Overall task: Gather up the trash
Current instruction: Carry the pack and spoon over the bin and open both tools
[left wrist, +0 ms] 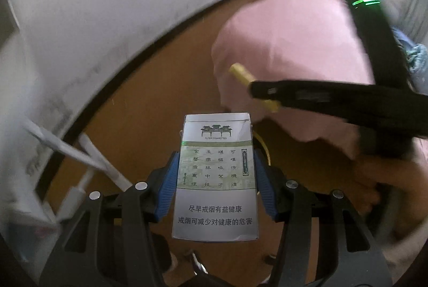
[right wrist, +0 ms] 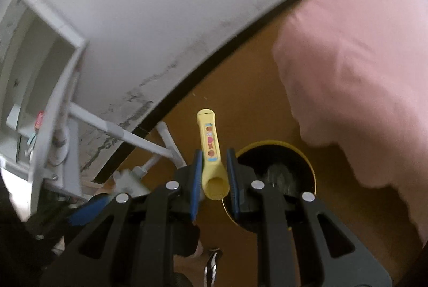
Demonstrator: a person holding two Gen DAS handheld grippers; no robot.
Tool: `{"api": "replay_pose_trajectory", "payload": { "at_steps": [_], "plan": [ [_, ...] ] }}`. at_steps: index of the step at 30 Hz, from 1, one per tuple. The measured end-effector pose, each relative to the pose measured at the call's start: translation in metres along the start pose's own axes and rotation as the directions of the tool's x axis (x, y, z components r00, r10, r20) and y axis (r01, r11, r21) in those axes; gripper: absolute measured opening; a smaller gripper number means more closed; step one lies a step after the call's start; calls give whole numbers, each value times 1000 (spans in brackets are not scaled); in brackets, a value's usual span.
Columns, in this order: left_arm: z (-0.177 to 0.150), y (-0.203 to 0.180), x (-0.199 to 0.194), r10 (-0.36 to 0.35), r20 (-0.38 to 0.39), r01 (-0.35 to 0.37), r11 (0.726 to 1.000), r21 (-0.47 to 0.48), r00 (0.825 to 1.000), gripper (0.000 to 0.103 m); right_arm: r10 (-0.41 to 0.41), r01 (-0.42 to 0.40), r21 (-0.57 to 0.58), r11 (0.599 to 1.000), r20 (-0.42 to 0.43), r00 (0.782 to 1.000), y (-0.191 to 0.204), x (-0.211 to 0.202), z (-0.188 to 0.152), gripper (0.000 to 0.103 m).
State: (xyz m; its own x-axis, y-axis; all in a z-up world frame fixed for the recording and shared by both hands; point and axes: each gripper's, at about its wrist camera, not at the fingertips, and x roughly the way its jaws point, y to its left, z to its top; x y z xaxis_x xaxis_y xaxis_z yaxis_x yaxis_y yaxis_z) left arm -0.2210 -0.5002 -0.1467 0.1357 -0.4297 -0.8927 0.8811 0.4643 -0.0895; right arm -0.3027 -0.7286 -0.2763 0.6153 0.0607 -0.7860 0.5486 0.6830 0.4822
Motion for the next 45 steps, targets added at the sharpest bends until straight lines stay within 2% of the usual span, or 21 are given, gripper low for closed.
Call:
{"api": "replay_pose_trajectory", "payload": {
  "at_steps": [5, 12, 17, 18, 19, 20, 21, 26, 28, 30, 31, 32, 33, 34, 35, 36, 37, 38, 41, 44, 45],
  "plan": [
    [3, -2, 64, 3, -123, -8, 999, -44, 992, 53, -1, 4, 23, 1000, -125, 992, -24, 38, -21, 19],
    [5, -22, 83, -37, -158, 32, 999, -35, 987, 53, 29, -14, 129, 992, -118, 993, -59, 27, -29, 19],
    [-2, -33, 83, -87, -135, 81, 996, -44, 987, 55, 35, -15, 162, 987, -126, 991, -67, 32, -37, 19],
    [-1, -32, 83, -96, -128, 90, 995, -53, 987, 57, 42, -20, 175, 984, -124, 991, -67, 33, -37, 22],
    [-2, -30, 83, -102, -123, 95, 994, -60, 987, 72, 49, -25, 190, 981, -123, 991, -72, 32, -38, 28],
    [-1, -28, 81, -111, -108, 103, 992, -75, 988, 90, 63, -37, 211, 977, -119, 991, -74, 32, -37, 56],
    [-2, -25, 80, -113, -97, 105, 991, -82, 989, 94, 68, -40, 235, 971, -112, 991, -76, 30, -36, 81],
    [3, -25, 56, -99, -31, 96, 993, -72, 995, 94, 20, -12, 247, 969, -31, 999, -73, 5, -31, 83],
    [5, -29, 27, -68, 52, 71, 996, -49, 996, 94, -97, 92, 233, 968, 9, 995, -66, -16, -24, 83],
    [4, -36, -31, -61, 214, 62, 998, -1, 975, 94, -287, 265, 183, 947, 108, 952, -42, -57, -11, 83],
    [1, -38, -55, -52, 282, 48, 999, 20, 958, 95, -356, 327, 163, 931, 209, 911, -23, -86, -5, 86],
    [-4, -39, -89, -35, 380, 17, 999, 50, 924, 97, -391, 360, 154, 920, 287, 875, -7, -105, -2, 96],
    [-8, -38, -118, -16, 457, -19, 997, 72, 889, 97, -430, 408, 146, 901, 402, 808, 18, -132, -2, 97],
    [-11, -30, -149, 17, 524, -69, 994, 80, 851, 97, -462, 457, 144, 878, 510, 726, 46, -155, -4, 97],
    [-13, -23, -164, 34, 550, -90, 993, 75, 835, 97, -473, 484, 145, 863, 567, 674, 65, -166, -7, 97],
    [-15, -7, -183, 49, 575, -102, 993, 60, 817, 97, -462, 497, 135, 857, 627, 627, 90, -175, -9, 97],
    [-18, 9, -197, 66, 589, -110, 993, 38, 806, 97, -428, 485, 109, 868, 659, 619, 110, -177, -10, 97],
    [-24, 42, -215, 117, 595, -127, 992, -25, 795, 97, -365, 449, 55, 892, 674, 642, 133, -174, -11, 97],
    [-47, 122, -244, 273, 570, -181, 960, -214, 775, 97, -192, 346, -127, 929, 634, 749, 203, -140, -7, 97],
    [-92, 218, -273, 472, 478, -275, 862, -425, 741, 97, -49, 252, -322, 912, 526, 849, 280, -87, -7, 97],
    [-111, 250, -280, 547, 428, -326, 810, -488, 719, 97, -2, 212, -392, 895, 472, 882, 309, -68, -10, 97]
  ]
}}
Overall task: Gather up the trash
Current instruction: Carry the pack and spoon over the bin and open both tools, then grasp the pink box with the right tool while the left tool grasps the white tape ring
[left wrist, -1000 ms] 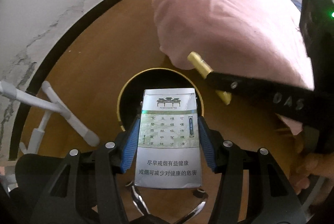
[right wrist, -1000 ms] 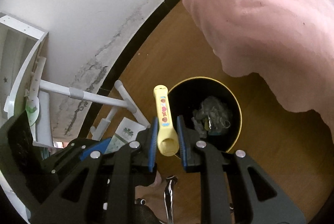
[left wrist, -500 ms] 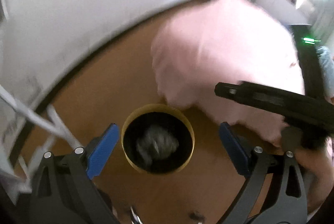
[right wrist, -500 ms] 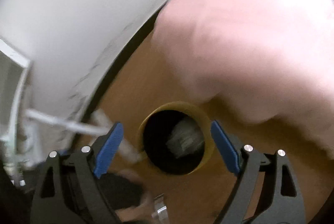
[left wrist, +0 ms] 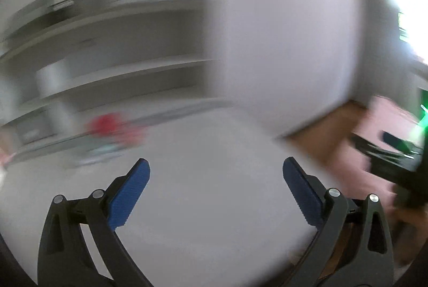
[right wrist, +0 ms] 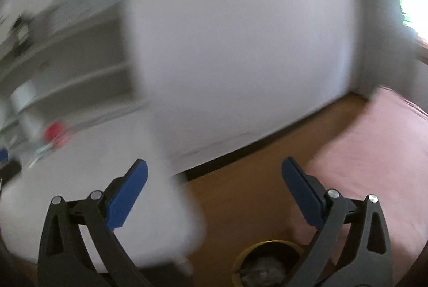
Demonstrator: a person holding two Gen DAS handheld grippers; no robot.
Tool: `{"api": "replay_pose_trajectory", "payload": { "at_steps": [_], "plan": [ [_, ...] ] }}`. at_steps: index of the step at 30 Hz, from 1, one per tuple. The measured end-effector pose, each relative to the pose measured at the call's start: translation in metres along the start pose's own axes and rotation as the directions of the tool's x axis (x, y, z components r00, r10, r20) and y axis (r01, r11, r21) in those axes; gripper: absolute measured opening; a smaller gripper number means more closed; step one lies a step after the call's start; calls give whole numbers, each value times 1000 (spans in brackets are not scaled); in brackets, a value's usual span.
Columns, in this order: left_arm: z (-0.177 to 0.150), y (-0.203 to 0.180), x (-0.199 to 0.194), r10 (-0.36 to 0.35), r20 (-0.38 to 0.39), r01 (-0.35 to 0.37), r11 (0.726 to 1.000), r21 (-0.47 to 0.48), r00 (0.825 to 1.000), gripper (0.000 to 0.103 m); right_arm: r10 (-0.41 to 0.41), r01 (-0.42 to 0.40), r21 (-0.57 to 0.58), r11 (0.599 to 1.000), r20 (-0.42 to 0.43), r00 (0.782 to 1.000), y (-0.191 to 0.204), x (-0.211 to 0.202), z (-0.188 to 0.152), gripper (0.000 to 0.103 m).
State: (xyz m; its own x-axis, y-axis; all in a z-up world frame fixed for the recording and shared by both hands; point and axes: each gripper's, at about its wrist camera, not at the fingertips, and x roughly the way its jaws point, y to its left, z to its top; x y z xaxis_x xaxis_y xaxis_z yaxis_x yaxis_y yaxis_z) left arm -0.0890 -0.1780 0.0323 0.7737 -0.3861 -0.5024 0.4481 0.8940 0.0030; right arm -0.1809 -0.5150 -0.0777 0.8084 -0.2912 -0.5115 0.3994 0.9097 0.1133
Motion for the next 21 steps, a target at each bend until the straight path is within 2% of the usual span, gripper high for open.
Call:
{"api": "replay_pose_trajectory", "payload": {
  "at_steps": [1, 2, 6, 7, 10, 14, 15, 16, 17, 18, 19, 21],
  "plan": [
    [-5, 44, 6, 120, -27, -121, 992, -29, 992, 97, 46, -47, -32, 998, -27, 999, 22, 11, 1, 97],
    [-10, 77, 13, 197, -70, -200, 979, -41, 978, 97, 85, -88, -67, 994, -50, 995, 50, 19, 1, 97],
    [-27, 166, 50, 288, -239, -312, 947, -71, 927, 97, 178, -192, -169, 967, -99, 979, 137, 39, -4, 97],
    [-29, 178, 61, 278, -269, -308, 948, -77, 922, 96, 196, -213, -186, 959, -109, 975, 155, 43, -3, 97],
    [-28, 198, 99, 206, -318, -240, 968, -69, 926, 96, 211, -236, -227, 945, -128, 969, 189, 51, 3, 97],
    [-21, 199, 144, 161, -356, -186, 982, -38, 920, 94, 213, -248, -255, 935, -154, 965, 220, 69, 14, 97],
    [-24, 200, 145, 159, -361, -181, 983, -28, 919, 89, 215, -251, -255, 934, -160, 963, 223, 76, 17, 97],
    [-24, 200, 151, 148, -371, -167, 986, -19, 917, 69, 216, -253, -255, 933, -164, 962, 226, 82, 19, 97],
    [-22, 206, 155, 91, -371, -121, 991, -58, 924, 49, 215, -253, -256, 933, -168, 962, 232, 88, 22, 97],
    [-20, 209, 157, 113, -367, -141, 989, -49, 923, 39, 208, -248, -261, 933, -171, 963, 240, 95, 26, 97],
    [-20, 210, 158, 123, -363, -146, 989, -35, 923, 32, 205, -247, -267, 932, -175, 963, 245, 101, 29, 97],
    [-21, 219, 157, 94, -361, -115, 993, -36, 928, 32, 203, -253, -274, 928, -200, 959, 260, 116, 34, 97]
  ]
}}
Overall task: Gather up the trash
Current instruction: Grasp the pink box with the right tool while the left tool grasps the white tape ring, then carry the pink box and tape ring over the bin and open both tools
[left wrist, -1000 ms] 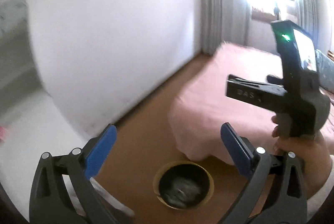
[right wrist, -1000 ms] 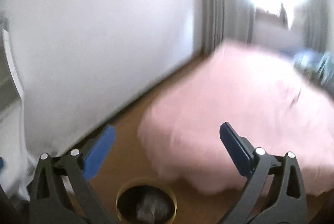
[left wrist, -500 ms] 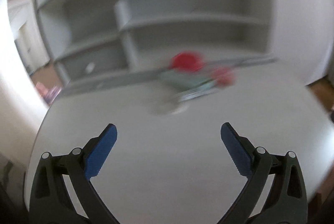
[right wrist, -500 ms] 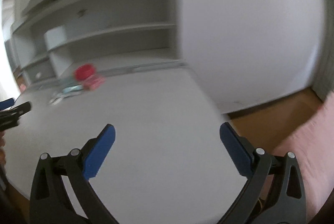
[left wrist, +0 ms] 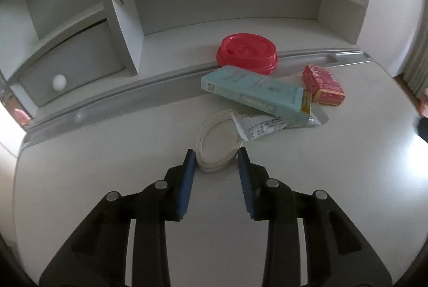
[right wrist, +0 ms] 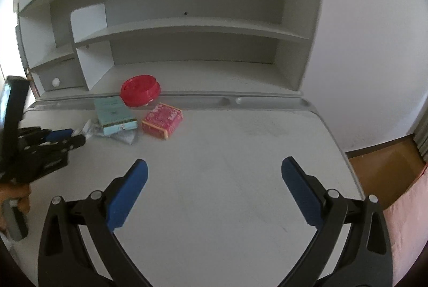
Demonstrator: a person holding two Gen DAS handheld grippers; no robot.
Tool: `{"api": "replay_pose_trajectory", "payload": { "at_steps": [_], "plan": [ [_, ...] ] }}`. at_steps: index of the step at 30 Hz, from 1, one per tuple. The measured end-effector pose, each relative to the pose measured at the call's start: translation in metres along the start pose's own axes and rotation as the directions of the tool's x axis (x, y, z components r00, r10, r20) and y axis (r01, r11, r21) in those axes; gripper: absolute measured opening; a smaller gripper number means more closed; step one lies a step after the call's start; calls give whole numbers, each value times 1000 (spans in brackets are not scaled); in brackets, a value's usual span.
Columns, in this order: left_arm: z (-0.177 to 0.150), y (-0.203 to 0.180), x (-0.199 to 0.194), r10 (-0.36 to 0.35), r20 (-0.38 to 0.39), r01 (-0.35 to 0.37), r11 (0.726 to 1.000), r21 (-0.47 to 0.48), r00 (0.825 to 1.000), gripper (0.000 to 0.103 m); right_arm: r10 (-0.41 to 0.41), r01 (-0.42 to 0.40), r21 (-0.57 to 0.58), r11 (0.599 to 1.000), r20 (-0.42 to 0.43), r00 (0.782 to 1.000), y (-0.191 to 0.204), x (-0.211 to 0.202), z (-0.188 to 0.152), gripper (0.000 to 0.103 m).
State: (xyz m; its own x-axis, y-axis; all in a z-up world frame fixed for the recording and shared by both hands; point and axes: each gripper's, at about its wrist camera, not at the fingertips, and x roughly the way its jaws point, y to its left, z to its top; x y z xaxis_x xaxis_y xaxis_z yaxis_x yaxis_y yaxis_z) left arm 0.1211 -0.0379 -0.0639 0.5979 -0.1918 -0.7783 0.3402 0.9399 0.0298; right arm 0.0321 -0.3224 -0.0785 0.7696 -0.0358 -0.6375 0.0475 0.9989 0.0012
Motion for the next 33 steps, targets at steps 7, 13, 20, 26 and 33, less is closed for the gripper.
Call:
{"api": "replay_pose_trajectory", "payload": {
  "at_steps": [7, 13, 20, 26, 33],
  "plan": [
    [-7, 65, -1, 75, -7, -75, 988, -136, 997, 31, 33, -33, 2, 999, -66, 997, 31, 57, 33, 97],
    [-5, 86, 1, 101, -12, -102, 975, -196, 995, 32, 44, -38, 41, 998, -138, 990, 46, 108, 54, 92],
    [-7, 90, 2, 75, 0, -73, 974, -212, 997, 30, 58, -51, 42, 998, -182, 982, 43, 116, 43, 42],
    [-9, 85, -20, 67, 37, -56, 970, -235, 997, 30, 92, -83, 68, 994, -156, 983, 28, 94, 38, 42],
    [-20, 65, -42, 53, 48, -40, 973, -229, 997, 30, 136, -129, 54, 990, -169, 976, 11, 62, 16, 42]
  ]
}}
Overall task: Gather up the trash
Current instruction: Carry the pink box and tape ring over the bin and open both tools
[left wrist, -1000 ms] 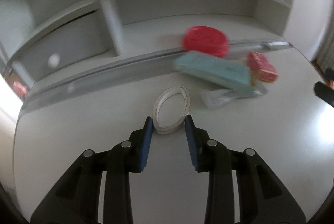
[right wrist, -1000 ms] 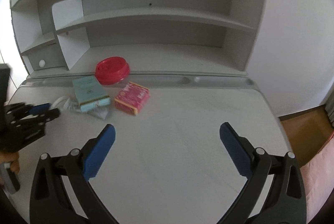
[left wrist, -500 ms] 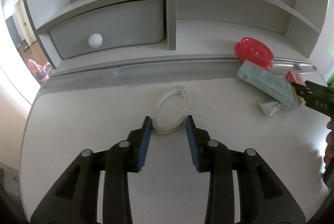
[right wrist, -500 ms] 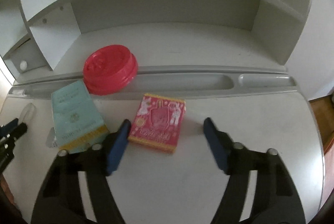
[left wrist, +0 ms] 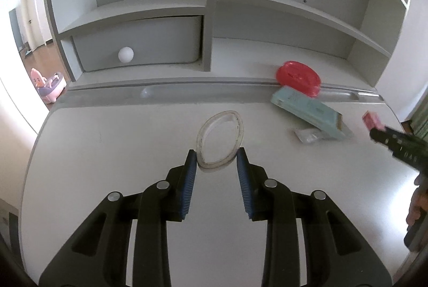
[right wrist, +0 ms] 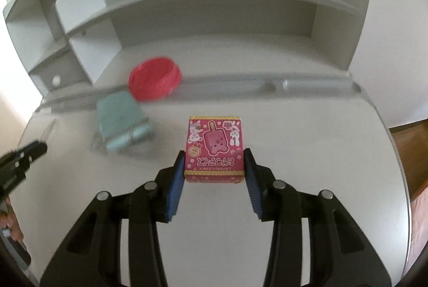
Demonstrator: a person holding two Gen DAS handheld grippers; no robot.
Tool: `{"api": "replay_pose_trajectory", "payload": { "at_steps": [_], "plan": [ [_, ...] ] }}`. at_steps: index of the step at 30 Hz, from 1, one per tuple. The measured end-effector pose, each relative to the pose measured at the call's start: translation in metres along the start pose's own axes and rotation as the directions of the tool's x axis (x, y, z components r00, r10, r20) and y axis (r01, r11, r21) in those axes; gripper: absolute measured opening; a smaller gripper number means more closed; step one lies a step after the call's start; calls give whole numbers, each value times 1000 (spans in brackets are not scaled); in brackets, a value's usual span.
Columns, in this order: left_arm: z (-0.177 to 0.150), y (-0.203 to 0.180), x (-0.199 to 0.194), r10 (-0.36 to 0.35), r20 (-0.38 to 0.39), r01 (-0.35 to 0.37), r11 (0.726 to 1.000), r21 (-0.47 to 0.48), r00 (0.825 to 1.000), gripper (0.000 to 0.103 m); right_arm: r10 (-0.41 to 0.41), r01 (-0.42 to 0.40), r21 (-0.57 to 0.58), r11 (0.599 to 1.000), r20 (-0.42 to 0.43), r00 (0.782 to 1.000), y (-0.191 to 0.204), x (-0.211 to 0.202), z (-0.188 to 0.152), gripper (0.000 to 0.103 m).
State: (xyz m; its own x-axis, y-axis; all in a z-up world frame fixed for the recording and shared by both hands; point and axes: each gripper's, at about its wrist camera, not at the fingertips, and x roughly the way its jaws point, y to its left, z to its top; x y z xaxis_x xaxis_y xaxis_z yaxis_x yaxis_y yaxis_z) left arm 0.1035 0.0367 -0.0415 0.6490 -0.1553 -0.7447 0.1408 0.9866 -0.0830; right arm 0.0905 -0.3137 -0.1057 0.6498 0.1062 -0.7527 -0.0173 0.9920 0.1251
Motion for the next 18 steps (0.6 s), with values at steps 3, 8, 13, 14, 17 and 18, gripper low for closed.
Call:
{"api": "replay_pose_trajectory", "payload": {
  "at_steps": [3, 8, 13, 14, 17, 18],
  "plan": [
    [-9, -9, -11, -15, -1, 15, 1000, 0, 1000, 30, 23, -23, -5, 1000, 15, 1000, -6, -21, -20, 42],
    [-17, -66, -47, -83, 42, 79, 994, 74, 996, 30, 39, -41, 22, 999, 91, 995, -37, -76, -46, 42],
    [-36, -180, -88, -250, 70, 227, 945, 236, 966, 30, -15, -14, 146, 989, 195, 981, -115, -154, -89, 42],
    [-46, -220, -101, -304, 70, 271, 916, 296, 950, 30, -42, 5, 173, 985, 213, 976, -133, -171, -100, 42],
    [-73, -297, -122, -400, 47, 347, 843, 410, 916, 30, -136, 77, 250, 965, 231, 963, -191, -216, -139, 42],
    [-87, -324, -128, -436, 23, 382, 812, 441, 900, 30, -161, 98, 269, 958, 223, 961, -205, -224, -150, 42]
  ]
}}
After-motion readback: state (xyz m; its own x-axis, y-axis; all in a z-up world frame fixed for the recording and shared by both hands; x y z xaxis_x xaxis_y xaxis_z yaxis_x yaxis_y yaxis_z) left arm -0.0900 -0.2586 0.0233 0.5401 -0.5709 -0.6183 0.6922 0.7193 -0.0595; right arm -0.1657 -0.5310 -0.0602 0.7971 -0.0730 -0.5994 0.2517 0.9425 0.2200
